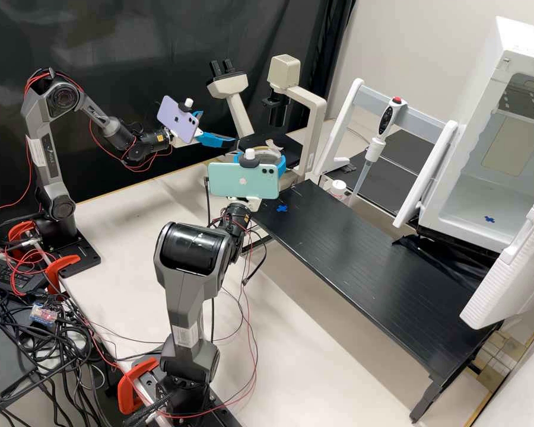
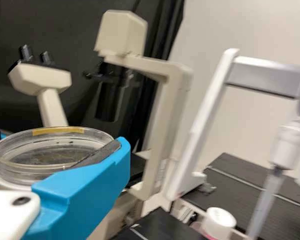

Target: Move the petri dish to the microscope

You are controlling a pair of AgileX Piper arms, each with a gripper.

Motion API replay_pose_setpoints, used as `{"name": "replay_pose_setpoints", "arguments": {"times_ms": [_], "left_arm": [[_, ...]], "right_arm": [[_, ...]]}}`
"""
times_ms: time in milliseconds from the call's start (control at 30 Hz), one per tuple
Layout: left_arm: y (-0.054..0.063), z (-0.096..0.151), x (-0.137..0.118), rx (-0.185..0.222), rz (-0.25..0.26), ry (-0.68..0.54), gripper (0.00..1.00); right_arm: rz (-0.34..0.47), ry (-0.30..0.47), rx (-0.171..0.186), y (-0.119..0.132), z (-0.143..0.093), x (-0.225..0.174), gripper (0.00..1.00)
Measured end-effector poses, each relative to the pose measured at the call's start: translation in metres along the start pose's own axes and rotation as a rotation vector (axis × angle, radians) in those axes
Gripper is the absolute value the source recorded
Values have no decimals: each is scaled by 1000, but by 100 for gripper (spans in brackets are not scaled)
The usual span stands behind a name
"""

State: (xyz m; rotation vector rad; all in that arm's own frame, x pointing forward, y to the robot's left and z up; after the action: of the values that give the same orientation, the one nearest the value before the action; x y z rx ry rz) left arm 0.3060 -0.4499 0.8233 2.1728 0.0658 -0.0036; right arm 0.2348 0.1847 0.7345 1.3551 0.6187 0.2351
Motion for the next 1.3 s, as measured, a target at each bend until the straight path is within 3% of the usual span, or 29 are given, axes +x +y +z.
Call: {"name": "replay_pose_setpoints", "arguments": {"times_ms": [667,900,1100,1300], "left_arm": [[0,0,0,0,0,0,100],[0,0,0,0,0,0,100],[0,0,0,0,0,0,100],[0,0,0,0,0,0,100]], "right_arm": [[-85,-119,67,-32,-2,95,0],[-96,-148,77,-37,3,120,0],[-129,-159,57,-50,8,140,0],[-111,-180,78,-56,12,157,0]]}}
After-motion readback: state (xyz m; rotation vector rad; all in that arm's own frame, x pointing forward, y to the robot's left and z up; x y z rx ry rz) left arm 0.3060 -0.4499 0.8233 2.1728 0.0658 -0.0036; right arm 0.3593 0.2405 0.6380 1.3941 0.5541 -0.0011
